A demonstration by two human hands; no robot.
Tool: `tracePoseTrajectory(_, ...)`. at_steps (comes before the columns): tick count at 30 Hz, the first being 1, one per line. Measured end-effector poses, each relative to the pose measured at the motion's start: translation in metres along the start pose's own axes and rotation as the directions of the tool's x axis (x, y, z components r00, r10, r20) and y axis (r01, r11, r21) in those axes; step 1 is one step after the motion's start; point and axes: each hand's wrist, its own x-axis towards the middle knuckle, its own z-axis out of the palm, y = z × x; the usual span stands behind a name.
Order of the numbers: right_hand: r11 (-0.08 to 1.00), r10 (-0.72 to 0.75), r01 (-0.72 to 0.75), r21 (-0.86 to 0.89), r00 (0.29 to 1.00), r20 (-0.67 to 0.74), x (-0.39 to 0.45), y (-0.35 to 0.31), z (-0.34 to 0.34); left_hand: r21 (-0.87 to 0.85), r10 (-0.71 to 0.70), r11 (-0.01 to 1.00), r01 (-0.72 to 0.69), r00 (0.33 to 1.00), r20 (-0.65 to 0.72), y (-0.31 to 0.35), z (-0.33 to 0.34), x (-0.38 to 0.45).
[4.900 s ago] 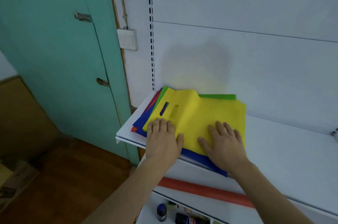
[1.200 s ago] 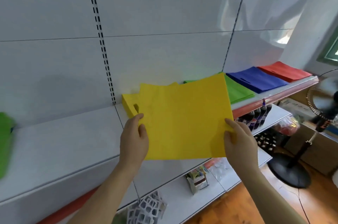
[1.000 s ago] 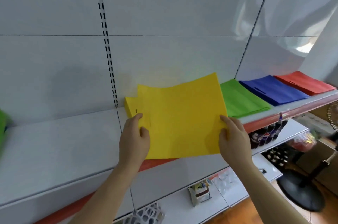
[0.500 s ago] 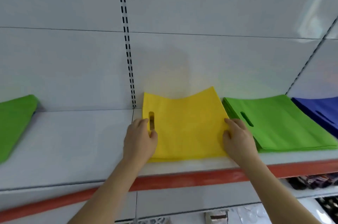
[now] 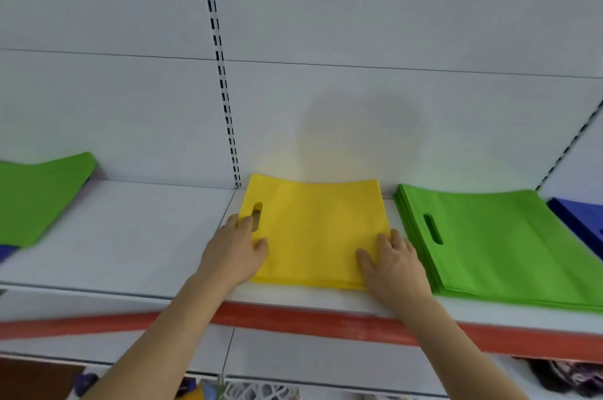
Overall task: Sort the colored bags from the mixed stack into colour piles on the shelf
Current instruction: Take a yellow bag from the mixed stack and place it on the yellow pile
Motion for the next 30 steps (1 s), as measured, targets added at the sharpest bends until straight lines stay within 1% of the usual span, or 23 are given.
tracePoseTrajectory(3, 1.0, 0.02, -0.019, -0.021, 0.999, 0.032, -0.003, -0.004, -0.003, -0.006, -0.001, 1.0, 0.002, 0.999, 0.037, -0.001, 0.0, 0.001)
tracePoseTrajectory(6, 1.0, 0.02, -0.02, -0.002, 0.996, 0.084, -0.005, -0.007, -0.011, 0.005, -0.007, 1.0, 0.006, 0.996, 0.086, -0.002, -0.002, 0.004)
tracePoseTrajectory(9, 1.0, -0.004, 0.002, 0.024, 0.998, 0.068, -0.005, -0.006, -0.019, -0.005, -0.027, 1.0, 0.027, 0.997, 0.075, 0.001, -0.006, 0.006)
tracePoseTrajectory(11, 0.999, -0.038, 0.038, -0.005, 0.999, 0.003, -0.006, -0.005, -0.022, -0.008, -0.049, 0.999, 0.049, 0.999, 0.021, 0.003, -0.008, 0.003)
tracePoseTrajectory(13, 0.995, -0.089, 0.087, -0.043, 0.994, -0.055, -0.009, -0.007, -0.025, 0.004, -0.048, 0.999, 0.048, 0.996, -0.075, 0.004, -0.01, -0.003)
tracePoseTrajectory(15, 0.989, -0.135, 0.131, -0.064, 0.988, -0.079, -0.012, -0.015, -0.027, 0.016, -0.044, 0.999, 0.048, 0.985, -0.165, 0.002, -0.012, -0.01)
tracePoseTrajectory(17, 0.984, -0.17, 0.165, -0.066, 0.982, -0.084, -0.016, -0.031, -0.028, 0.029, -0.048, 0.998, 0.056, 0.973, -0.225, -0.005, -0.017, -0.019)
tracePoseTrajectory(20, 0.972, -0.231, 0.226, -0.064, 0.97, -0.079, -0.028, -0.06, -0.023, 0.024, -0.045, 0.998, 0.054, 0.959, -0.281, -0.025, -0.024, -0.035)
tracePoseTrajectory(23, 0.955, -0.29, 0.284, -0.083, 0.954, -0.074, -0.04, -0.101, -0.017, 0.001, -0.078, 0.997, 0.083, 0.946, -0.314, -0.056, -0.036, -0.053)
tracePoseTrajectory(27, 0.932, -0.361, 0.356, -0.071, 0.928, -0.089, -0.058, -0.177, -0.006, -0.015, -0.125, 0.992, 0.128, 0.925, -0.359, -0.122, -0.062, -0.083)
tracePoseTrajectory(30, 0.907, -0.421, 0.418, -0.057, 0.901, -0.103, -0.078, -0.248, 0.009, -0.016, -0.183, 0.982, 0.19, 0.915, -0.359, -0.184, -0.083, -0.113)
